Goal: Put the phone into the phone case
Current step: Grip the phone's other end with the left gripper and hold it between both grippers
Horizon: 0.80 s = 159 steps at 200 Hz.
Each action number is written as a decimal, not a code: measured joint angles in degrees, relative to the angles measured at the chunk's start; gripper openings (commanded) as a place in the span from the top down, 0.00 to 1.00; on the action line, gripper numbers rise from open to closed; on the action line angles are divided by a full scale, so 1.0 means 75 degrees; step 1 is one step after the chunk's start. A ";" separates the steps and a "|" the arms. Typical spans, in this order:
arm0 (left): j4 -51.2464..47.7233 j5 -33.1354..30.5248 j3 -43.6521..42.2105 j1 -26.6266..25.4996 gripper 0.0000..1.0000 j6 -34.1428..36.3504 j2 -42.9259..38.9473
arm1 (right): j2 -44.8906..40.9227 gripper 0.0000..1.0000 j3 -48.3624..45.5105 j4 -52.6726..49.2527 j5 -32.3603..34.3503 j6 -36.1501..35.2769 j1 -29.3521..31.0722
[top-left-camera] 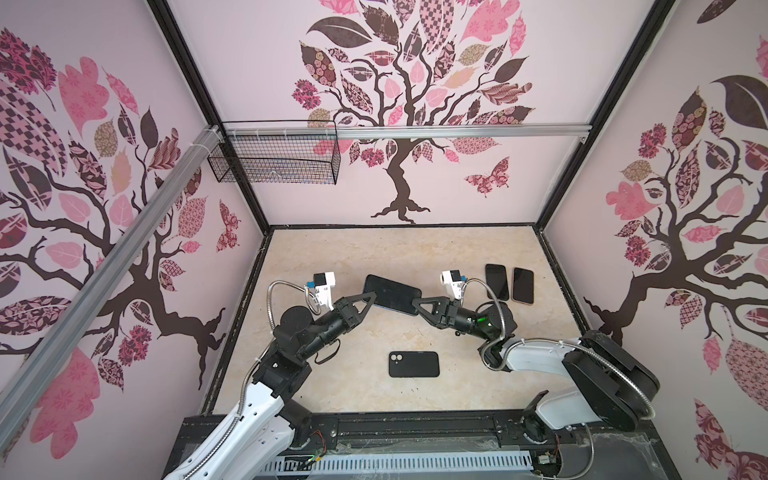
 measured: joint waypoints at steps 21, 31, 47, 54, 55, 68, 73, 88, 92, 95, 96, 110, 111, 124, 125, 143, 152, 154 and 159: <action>0.0079 0.0003 0.0000 0.0000 1.00 -0.0032 -0.0003 | 0.0149 0.82 0.0000 0.0335 0.0003 0.0187 0.0000; 0.0102 0.0003 -0.0006 0.0000 1.00 -0.0041 -0.0006 | 0.0227 0.85 0.0000 0.0460 0.0000 0.0254 0.0000; 0.0119 0.0003 -0.0038 0.0000 1.00 -0.0064 -0.0012 | 0.0297 0.88 0.0000 0.0618 0.0003 0.0408 0.0000; 0.0154 0.0000 -0.0067 0.0003 1.00 -0.0096 -0.0015 | 0.0300 0.89 0.0000 0.0667 0.0003 0.0443 0.0000; 0.0157 0.0000 -0.0067 0.0003 1.00 -0.0102 -0.0015 | 0.0300 0.89 0.0000 0.0670 0.0000 0.0440 0.0000; 0.0213 0.0003 -0.0102 0.0017 0.99 -0.0137 -0.0032 | 0.0300 0.90 0.0000 0.0729 -0.0003 0.0504 0.0000; 0.0224 0.0003 -0.0108 0.0017 0.98 -0.0152 -0.0041 | 0.0300 0.90 0.0000 0.0729 -0.0006 0.0516 0.0000; 0.0256 0.0003 -0.0128 0.0015 0.91 -0.0169 -0.0047 | 0.0297 0.90 0.0000 0.0726 -0.0012 0.0522 0.0000; 0.0268 0.0003 -0.0137 0.0017 0.90 -0.0172 -0.0047 | 0.0297 0.90 0.0000 0.0717 -0.0012 0.0522 0.0000; 0.0268 0.0003 -0.0140 0.0017 0.88 -0.0172 -0.0047 | 0.0294 0.91 0.0000 0.0711 -0.0012 0.0519 0.0000; 0.0268 0.0003 -0.0143 0.0017 0.87 -0.0172 -0.0047 | 0.0291 0.91 0.0000 0.0708 -0.0012 0.0516 0.0000; 0.0265 0.0000 -0.0152 0.0023 0.80 -0.0178 -0.0041 | 0.0262 0.92 0.0000 0.0632 -0.0015 0.0466 0.0000; 0.0265 0.0000 -0.0152 0.0023 0.80 -0.0184 -0.0041 | 0.0262 0.92 0.0000 0.0629 -0.0015 0.0463 0.0000; 0.0259 0.0000 -0.0160 0.0026 0.74 -0.0187 -0.0038 | 0.0216 0.94 0.0000 0.0530 -0.0012 0.0379 0.0000; 0.0259 0.0000 -0.0163 0.0026 0.73 -0.0192 -0.0038 | 0.0213 0.94 0.0000 0.0516 -0.0012 0.0370 0.0000; 0.0219 -0.0003 -0.0163 0.0029 0.66 -0.0143 -0.0044 | 0.0099 0.95 0.0000 0.0300 0.0012 0.0286 0.0000; 0.0152 -0.0003 -0.0163 0.0029 0.62 -0.0119 -0.0058 | 0.0012 0.96 0.0000 0.0131 0.0026 0.0201 0.0000; 0.0131 0.0000 -0.0163 0.0029 0.61 -0.0108 -0.0067 | -0.0003 0.96 0.0000 0.0108 0.0029 0.0201 0.0000; 0.0073 0.0000 -0.0163 0.0029 0.58 -0.0076 -0.0087 | -0.0061 0.97 0.0000 0.0000 0.0035 0.0152 0.0000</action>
